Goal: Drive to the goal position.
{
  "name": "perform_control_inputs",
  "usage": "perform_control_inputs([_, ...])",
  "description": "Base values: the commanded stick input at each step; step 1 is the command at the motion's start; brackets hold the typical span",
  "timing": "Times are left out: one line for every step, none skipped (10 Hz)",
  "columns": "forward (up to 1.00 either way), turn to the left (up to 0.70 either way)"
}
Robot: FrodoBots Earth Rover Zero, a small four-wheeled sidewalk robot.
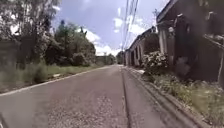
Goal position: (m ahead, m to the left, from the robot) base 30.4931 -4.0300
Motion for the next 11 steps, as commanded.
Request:
perform_control_inputs([0.7, 0.01])
perform_control_inputs([0.7, 0.01])
perform_control_inputs([0.7, 0.01])
perform_control_inputs([0.7, 0.01])
perform_control_inputs([0.7, 0.01])
perform_control_inputs([0.7, 0.01])
perform_control_inputs([0.7, 0.01])
perform_control_inputs([0.7, 0.01])
perform_control_inputs([0.7, 0.01])
perform_control_inputs([0.7, 0.01])
perform_control_inputs([0.7, 0.01])
